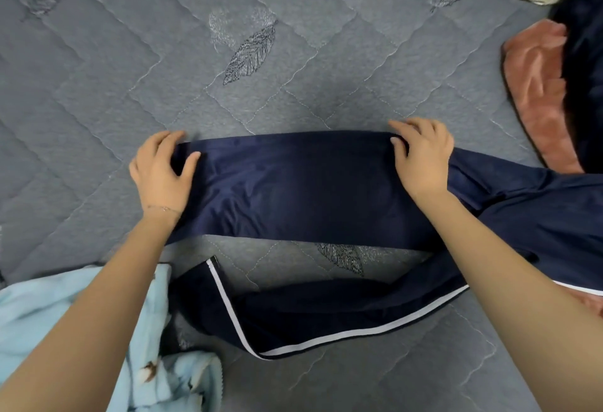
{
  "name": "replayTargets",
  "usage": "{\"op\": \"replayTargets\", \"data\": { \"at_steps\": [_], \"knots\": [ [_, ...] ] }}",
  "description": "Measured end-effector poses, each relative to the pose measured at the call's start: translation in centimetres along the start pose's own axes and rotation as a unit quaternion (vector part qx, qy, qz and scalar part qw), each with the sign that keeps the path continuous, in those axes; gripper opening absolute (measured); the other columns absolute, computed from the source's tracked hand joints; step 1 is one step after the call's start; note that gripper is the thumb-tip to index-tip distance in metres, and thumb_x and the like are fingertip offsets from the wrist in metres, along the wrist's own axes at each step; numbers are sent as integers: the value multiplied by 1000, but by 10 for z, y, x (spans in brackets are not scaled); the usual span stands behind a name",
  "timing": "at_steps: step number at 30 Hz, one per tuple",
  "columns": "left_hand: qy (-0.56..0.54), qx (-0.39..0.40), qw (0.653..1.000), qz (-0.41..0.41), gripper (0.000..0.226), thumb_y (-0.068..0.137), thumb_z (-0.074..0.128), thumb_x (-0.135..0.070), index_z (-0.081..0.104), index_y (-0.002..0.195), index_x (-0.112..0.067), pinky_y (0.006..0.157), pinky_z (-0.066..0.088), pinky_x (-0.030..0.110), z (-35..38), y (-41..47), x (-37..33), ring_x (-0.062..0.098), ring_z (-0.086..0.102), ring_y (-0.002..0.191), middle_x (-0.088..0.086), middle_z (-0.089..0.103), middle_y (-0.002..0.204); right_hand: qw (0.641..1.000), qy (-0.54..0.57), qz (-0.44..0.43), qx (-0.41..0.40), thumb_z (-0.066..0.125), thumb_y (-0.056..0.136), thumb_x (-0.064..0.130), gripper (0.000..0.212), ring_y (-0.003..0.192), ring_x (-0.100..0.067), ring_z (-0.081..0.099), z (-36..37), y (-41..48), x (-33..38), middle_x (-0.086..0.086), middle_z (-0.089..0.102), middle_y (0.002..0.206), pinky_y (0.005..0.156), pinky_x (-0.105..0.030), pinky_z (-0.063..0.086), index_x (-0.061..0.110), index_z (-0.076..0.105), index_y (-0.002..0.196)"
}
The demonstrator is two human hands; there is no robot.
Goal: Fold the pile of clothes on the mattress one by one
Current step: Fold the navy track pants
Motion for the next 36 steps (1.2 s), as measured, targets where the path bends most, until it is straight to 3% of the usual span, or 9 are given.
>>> {"op": "replayTargets", "data": {
  "at_steps": [3, 7, 11, 13, 19, 22, 26, 31, 36],
  "knots": [
    [13, 26, 1000, 4, 45, 94, 58, -25, 50, 137, -17, 114, 14, 50, 15, -13, 4, 28, 31, 138, 12, 37, 149, 1000, -20, -2, 9, 55, 96, 21, 41, 138, -34, 32, 7, -11, -1, -12, 45, 143, 118, -46, 10, 16, 54, 136],
    [51, 101, 992, 56, 50, 96, 55, -28, 42, 144, -24, 116, 0, 50, 43, -46, -6, 27, 17, 146, 9, 25, 157, 1000, 9, 4, 18, 58, 95, 23, 44, 142, -36, 27, 15, -45, 3, -15, 40, 148, 119, -48, 12, 13, 52, 137],
    [109, 235, 965, 41, 67, 96, 48, -43, 14, 152, -32, 116, -4, 54, 75, -80, 5, 20, -4, 148, 1, 1, 162, 987, -28, 44, 152, 52, 97, 40, 61, 148, -30, 7, 50, -83, -9, -11, 16, 160, 120, -45, 5, 20, 31, 150],
    [118, 235, 964, 25, 71, 95, 47, -45, 9, 153, -30, 116, -4, 55, 77, -89, 8, 20, -8, 148, 2, -4, 162, 983, -43, 32, 176, 48, 97, 45, 65, 149, -28, 0, 57, -94, -12, -8, 6, 162, 120, -44, 2, 23, 24, 152],
    [26, 220, 962, 158, 57, 95, 41, -48, 42, 144, -18, 115, 12, 51, 54, -126, -30, 26, 25, 143, 10, 28, 155, 983, -3, 1, 186, 56, 93, 43, 65, 149, -29, 8, 49, -114, -9, -8, 13, 161, 119, -44, 9, 22, 33, 150],
    [26, 304, 928, 214, 75, 92, 16, -69, 58, 131, -19, 116, 17, 45, 51, -159, -26, 21, 44, 132, 1, 52, 138, 975, 13, -24, 221, 63, 90, 40, 61, 146, -29, 20, 41, -133, -17, -9, 18, 160, 119, -45, 13, 19, 43, 145],
    [109, 312, 898, 290, 76, 96, 8, -61, 71, 110, -21, 112, 18, 47, 38, -188, -1, 16, 55, 108, -3, 68, 103, 965, 10, -61, 254, 69, 85, 40, 53, 133, -32, 40, 31, -155, -26, -10, 39, 148, 109, -47, 34, 15, 60, 131],
    [138, 310, 911, 234, 56, 86, 29, -48, 75, 95, -17, 106, 29, 52, 25, -192, 25, 31, 60, 96, 1, 67, 89, 946, -28, -55, 319, 61, 88, 48, 30, 86, -16, 57, 30, -170, -33, 7, 53, 98, 96, -37, 40, 23, 64, 106],
    [115, 377, 900, 184, 63, 80, 31, -60, 70, 107, -18, 103, 29, 38, 30, -202, 30, 24, 48, 114, -1, 62, 110, 932, -42, -63, 354, 41, 83, 71, 47, 83, -7, 56, 29, -190, -29, 15, 62, 82, 98, -32, 33, 30, 62, 83]
  ]
}}
Point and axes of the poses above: each hand's wrist, its own y-axis towards the middle knuckle, its own z-axis out of the palm, x = y × z, the point moved 8 cm from there along y, towards the middle knuckle
